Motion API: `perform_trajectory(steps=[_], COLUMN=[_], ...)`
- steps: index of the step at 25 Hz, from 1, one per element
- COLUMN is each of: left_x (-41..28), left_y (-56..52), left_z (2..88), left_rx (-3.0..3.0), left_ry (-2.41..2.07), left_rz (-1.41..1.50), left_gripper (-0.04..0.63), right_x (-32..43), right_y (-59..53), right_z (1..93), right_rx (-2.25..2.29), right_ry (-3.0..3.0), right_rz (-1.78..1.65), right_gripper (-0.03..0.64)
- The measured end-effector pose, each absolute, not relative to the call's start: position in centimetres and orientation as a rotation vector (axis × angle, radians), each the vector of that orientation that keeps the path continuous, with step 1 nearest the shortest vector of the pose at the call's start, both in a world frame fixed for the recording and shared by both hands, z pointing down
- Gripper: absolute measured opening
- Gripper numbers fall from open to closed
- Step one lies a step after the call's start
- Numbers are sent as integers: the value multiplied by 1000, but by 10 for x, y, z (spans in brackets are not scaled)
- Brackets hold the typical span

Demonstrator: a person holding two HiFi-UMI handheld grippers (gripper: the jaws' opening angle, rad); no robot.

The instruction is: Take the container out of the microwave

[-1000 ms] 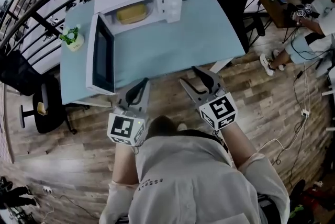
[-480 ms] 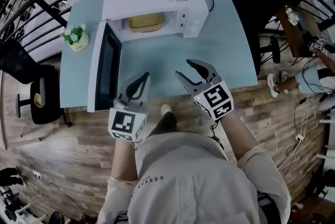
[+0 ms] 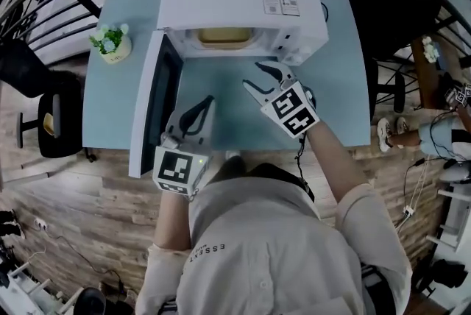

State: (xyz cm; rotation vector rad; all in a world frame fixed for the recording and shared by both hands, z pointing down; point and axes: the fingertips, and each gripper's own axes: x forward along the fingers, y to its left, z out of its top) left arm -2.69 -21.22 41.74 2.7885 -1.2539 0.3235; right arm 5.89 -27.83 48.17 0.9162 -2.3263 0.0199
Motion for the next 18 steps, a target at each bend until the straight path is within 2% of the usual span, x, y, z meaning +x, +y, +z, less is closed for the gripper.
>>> perform_trajectory(steps=[18], left_x=[-55], left_y=[-230], left_z=[420], left_rx=[2630], left_ry=[-1470], left_rz=[305], left_gripper=[2], right_x=[12], right_y=[-382], right_z=[563], right_rx=[554], right_ry=[-2002], right_rz=[-248], right_gripper=[213])
